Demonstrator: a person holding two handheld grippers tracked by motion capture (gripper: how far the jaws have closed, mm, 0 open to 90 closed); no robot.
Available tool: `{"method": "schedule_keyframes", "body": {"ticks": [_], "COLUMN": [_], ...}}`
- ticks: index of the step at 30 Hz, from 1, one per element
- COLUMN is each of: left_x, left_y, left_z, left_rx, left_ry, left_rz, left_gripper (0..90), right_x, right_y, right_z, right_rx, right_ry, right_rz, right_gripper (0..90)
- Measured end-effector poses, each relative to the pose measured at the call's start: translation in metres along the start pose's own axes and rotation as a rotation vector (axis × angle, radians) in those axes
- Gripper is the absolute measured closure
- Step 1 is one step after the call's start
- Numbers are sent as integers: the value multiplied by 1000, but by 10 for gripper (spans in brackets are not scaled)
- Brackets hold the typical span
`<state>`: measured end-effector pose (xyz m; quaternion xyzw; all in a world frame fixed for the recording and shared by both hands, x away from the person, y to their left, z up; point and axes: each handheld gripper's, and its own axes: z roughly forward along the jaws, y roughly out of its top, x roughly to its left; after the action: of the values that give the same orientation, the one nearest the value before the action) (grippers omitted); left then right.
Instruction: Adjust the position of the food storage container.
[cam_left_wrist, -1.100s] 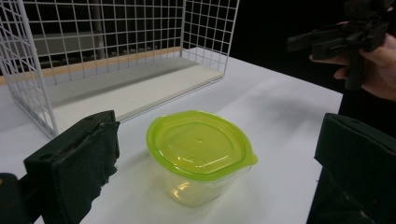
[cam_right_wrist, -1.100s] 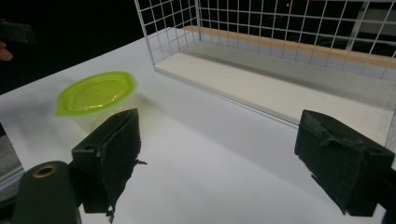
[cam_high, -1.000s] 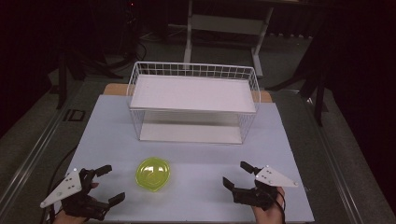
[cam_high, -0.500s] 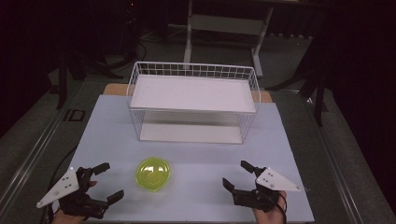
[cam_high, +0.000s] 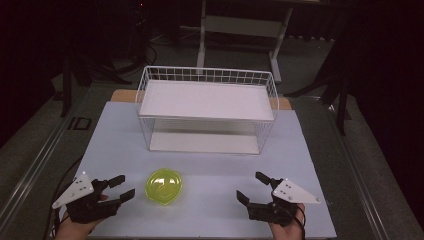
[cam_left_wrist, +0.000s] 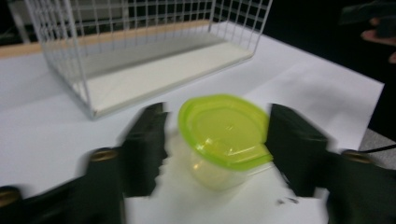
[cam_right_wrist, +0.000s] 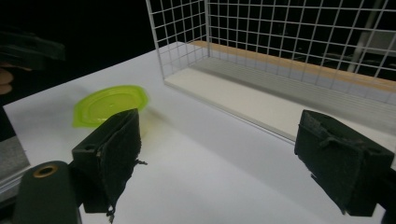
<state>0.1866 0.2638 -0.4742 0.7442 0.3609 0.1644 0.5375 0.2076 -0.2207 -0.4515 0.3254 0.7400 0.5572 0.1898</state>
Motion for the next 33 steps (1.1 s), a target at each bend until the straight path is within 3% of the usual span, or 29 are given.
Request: {"method": "schedule_keyframes", "body": {"ticks": [3,5,8,9,11,14,18,20,22,27,33], "left_x": [1,-1,-2,-1,-2,-6,-9,-8,-6,-11,-10], "left_y": [-1,-3,-7,-9,-12,-19,-26,-28,-28,-29,-25], "left_z": [1,3,8,10,15,23,35,42,47,61,77], "left_rx": [50,97,170,190,240,306,368,382,371,397,406], "left_ry": [-2,32,85,88,91,51,11,14,-28,-76,-55], "left_rz": [-13,-24,-38,-40,-32,10,-4,-18,-53,-42,-49], "left_gripper": [620,697,774,776,861,898,898,897,898,897,897], "right_x": [0,-1,-2,-2,-1,0,0,0,0,-1,-2], "right_y": [-1,-2,-2,-1,-1,-1,-1,-1,-1,-1,-2], "right_z": [2,3,4,3,3,3,3,3,4,3,3], "right_rx": [7,10,9,9,7,8,4,3,6,6,7], "right_ry": [28,42,40,41,38,42,46,46,48,49,49], "right_rz": [14,35,25,24,19,9,7,11,12,15,22], "right_gripper": [147,148,148,148,148,148,148,148,148,148,149]}}
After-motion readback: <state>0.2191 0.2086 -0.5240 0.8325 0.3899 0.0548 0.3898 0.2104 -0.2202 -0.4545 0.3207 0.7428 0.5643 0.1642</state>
